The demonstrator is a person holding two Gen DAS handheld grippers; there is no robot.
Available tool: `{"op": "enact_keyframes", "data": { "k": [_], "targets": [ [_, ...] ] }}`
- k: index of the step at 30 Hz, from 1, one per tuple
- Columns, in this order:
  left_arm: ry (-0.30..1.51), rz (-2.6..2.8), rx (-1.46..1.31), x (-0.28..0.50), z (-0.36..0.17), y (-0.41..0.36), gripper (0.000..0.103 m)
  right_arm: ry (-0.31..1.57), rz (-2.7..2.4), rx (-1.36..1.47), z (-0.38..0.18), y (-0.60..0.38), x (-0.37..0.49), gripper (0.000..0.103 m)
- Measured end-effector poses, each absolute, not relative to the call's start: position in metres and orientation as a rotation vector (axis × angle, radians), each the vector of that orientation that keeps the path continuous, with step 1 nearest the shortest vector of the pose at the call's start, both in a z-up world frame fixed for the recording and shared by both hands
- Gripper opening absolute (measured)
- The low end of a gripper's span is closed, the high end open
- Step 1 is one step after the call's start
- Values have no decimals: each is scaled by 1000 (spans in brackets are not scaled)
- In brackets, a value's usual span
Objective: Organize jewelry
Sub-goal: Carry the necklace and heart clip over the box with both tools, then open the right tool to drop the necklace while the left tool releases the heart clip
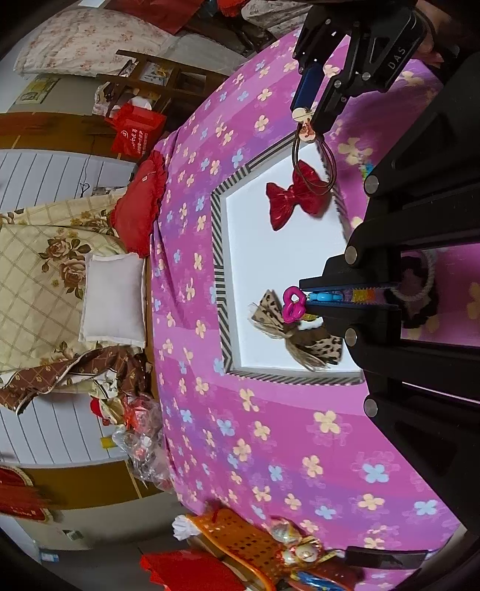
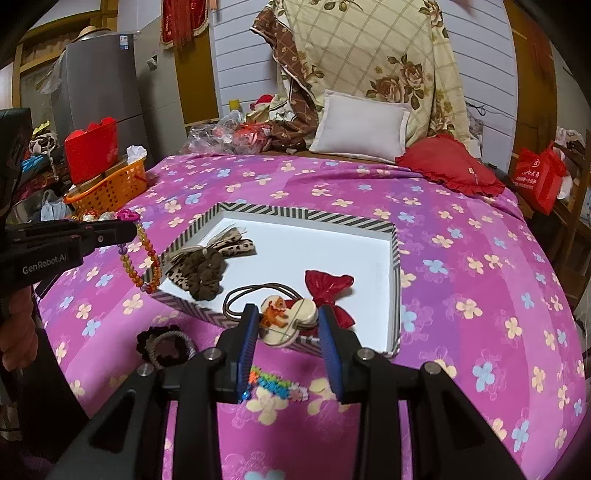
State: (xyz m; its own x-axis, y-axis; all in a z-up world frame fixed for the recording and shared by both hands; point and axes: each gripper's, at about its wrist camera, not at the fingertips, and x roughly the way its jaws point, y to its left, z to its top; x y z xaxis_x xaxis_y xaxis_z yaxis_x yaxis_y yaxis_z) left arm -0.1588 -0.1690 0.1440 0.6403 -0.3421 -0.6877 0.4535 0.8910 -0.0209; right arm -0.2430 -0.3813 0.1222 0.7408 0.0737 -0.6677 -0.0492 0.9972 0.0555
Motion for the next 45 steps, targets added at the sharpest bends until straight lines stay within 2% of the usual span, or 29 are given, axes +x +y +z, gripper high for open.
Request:
{"op": "enact_keyframes", "data": {
  "k": [19,41,43,45],
  "targets": [
    [770,-463,145,-98,131,-202,0,783,27,59,103,-408,-174,34],
    [958,-452,126,-61,51,-222,0,948,39,44,34,-400,-121,34],
    [966,-445,129,-61,49,-224,0,953,36,48,33,-401,-121,37],
    [979,-429,124,-60,47,-224,0,958,39,67,32,-404,-122,50]
  ]
}}
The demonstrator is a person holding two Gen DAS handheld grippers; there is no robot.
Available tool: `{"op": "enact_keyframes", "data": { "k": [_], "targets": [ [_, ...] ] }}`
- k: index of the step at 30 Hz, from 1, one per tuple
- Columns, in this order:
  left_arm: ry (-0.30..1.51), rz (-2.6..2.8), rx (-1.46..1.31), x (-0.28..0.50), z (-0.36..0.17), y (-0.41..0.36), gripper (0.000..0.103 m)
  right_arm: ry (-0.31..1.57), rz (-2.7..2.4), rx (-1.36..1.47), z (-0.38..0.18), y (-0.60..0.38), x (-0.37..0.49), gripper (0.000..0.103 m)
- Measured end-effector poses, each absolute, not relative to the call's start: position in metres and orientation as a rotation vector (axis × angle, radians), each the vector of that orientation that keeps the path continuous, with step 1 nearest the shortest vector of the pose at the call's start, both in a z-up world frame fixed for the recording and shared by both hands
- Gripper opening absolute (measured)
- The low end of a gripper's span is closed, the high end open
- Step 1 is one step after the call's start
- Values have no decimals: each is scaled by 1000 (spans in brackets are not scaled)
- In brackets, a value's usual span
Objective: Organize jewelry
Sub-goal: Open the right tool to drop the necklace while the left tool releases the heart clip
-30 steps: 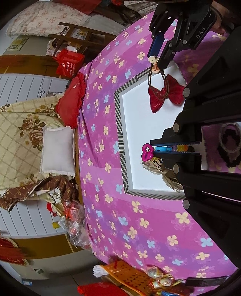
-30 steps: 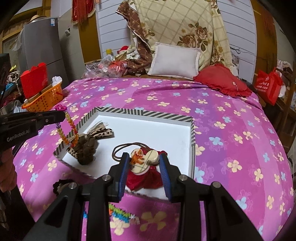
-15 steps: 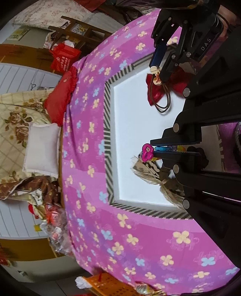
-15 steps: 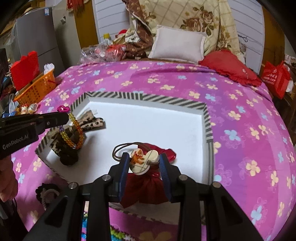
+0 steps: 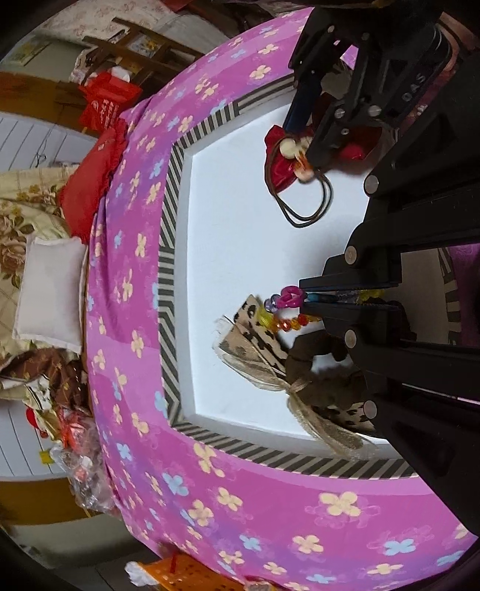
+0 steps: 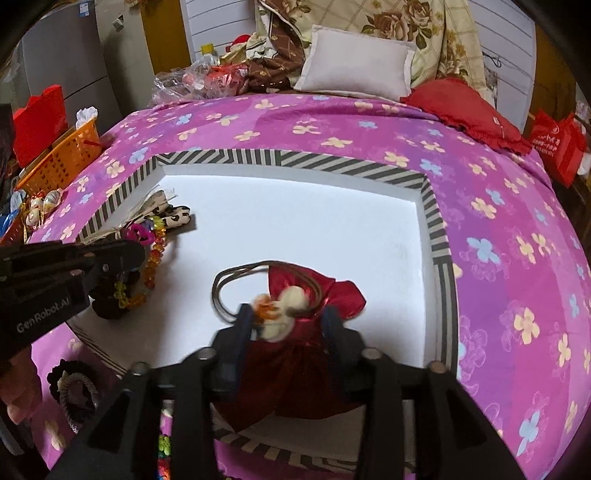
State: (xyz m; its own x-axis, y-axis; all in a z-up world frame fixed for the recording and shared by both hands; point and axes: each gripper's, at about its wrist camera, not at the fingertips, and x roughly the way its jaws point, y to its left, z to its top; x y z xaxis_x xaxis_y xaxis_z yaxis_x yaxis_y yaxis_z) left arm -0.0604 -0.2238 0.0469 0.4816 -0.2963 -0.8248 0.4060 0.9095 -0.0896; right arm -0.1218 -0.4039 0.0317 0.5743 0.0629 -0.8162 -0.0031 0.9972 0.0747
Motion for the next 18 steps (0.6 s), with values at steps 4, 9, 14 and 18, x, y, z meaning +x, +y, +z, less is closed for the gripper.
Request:
{"op": "enact_keyframes", "data": {
  "k": [4,9,14,18],
  "targets": [
    [982,-411,119,-61,46,-223,10,951,33,95,32,-408,-127,55],
    [956,-413,132,-69,52,-222,29,924,31,108,41,-409,-137,60],
    [908,-405,131,-81,65,-215,32,838,16,113,63,-409,-157,73],
    [870,-401,128,-94,76,-208,32,789,-44,92,79,-408,-172,87]
  ]
}}
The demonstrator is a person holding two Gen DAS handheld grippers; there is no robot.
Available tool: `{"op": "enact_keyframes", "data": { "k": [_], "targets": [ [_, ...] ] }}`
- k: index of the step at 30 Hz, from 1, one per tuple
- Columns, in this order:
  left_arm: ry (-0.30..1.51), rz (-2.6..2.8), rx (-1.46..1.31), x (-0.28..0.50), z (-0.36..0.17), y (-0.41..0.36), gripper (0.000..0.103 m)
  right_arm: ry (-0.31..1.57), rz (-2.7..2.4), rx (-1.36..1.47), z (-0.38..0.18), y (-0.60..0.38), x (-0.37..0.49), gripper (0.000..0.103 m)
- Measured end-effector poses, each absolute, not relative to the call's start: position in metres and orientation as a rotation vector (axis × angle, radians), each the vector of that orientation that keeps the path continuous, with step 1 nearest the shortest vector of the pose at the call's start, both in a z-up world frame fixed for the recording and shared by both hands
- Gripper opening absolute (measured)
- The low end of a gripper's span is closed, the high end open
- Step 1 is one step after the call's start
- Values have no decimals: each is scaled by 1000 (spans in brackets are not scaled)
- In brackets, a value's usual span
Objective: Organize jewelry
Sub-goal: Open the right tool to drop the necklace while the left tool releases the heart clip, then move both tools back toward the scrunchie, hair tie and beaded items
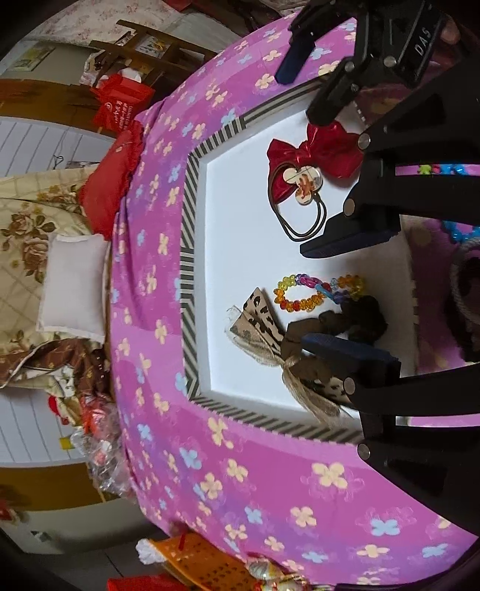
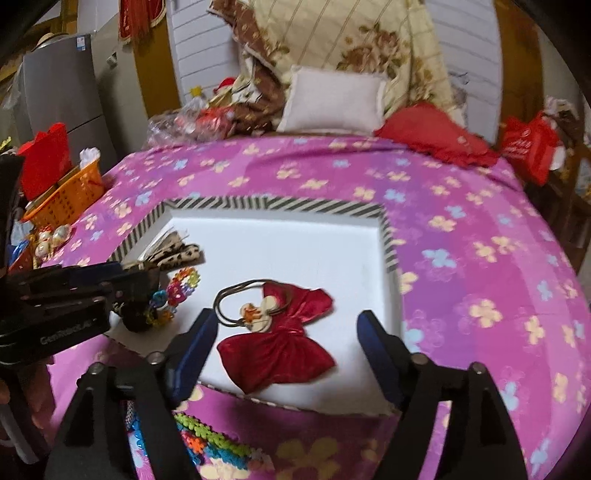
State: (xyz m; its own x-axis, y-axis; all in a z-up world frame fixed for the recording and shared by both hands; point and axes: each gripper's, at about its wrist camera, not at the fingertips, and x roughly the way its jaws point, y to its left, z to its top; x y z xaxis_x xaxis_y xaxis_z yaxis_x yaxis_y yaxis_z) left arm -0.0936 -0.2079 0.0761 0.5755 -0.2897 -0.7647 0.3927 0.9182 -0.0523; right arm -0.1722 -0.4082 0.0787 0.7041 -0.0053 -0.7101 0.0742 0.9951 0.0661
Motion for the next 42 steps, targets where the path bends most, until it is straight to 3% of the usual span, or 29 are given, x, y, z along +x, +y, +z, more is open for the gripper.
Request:
{"op": "enact_keyframes", "data": {
  "k": [19,42],
  "targets": [
    [813,-424,159,-172,88,-178,32,801,-25,74,93,-393,-239,90],
    [840,-399,137,-199,78,-147,32,844,-19,21,84,-378,-276,90]
  ]
}}
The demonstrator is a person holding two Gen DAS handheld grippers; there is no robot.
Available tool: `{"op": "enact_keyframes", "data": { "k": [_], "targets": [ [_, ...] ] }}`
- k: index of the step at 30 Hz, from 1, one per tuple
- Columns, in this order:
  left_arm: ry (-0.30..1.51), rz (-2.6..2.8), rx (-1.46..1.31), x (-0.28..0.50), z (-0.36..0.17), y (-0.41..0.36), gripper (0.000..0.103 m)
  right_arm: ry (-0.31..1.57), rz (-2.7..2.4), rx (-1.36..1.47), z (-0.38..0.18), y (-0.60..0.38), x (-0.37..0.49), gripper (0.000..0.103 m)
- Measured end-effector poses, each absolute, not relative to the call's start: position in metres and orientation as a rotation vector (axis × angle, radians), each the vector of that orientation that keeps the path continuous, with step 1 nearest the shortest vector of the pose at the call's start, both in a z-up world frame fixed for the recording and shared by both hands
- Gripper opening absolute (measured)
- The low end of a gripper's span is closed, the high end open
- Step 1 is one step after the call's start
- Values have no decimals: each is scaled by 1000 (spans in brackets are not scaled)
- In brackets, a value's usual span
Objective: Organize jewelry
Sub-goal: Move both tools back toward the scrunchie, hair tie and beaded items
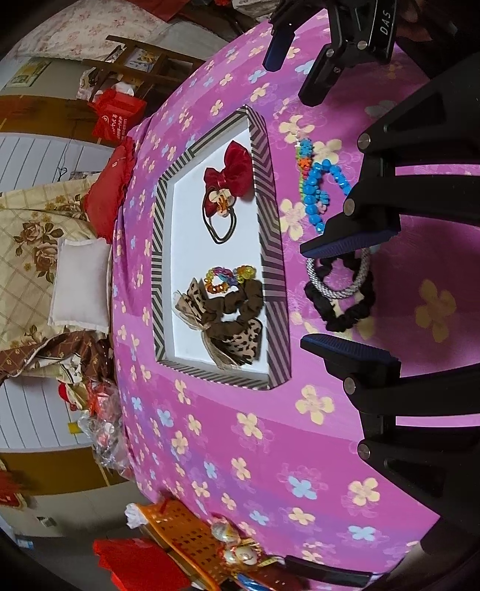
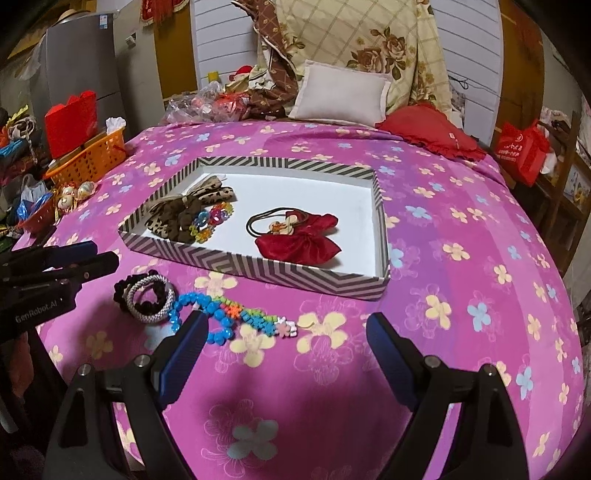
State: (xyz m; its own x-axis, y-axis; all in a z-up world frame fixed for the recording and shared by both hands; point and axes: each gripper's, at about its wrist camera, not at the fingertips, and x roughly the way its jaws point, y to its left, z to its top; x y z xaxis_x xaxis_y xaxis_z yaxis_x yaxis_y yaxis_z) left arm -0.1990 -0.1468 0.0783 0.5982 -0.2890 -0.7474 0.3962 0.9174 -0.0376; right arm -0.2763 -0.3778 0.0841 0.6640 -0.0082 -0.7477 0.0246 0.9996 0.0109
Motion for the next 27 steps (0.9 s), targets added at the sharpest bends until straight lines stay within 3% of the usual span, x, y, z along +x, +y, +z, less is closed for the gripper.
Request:
{"op": "enact_keyframes", "data": {
  "k": [10,15,18,27],
  "targets": [
    [918,-392,96,-199,59,-113,32,881,46,39,68,-378,-285,89],
    [939,-391,86,-201,51,-105,32,905,85,34,59,-372,-286,73],
    [951,-391,89,-201,48,-104,32,910,93,30,57,-370,-285,69],
    [973,-418,47,-202,46,-102,32,914,130,37,58,-365,-285,68]
  ]
}}
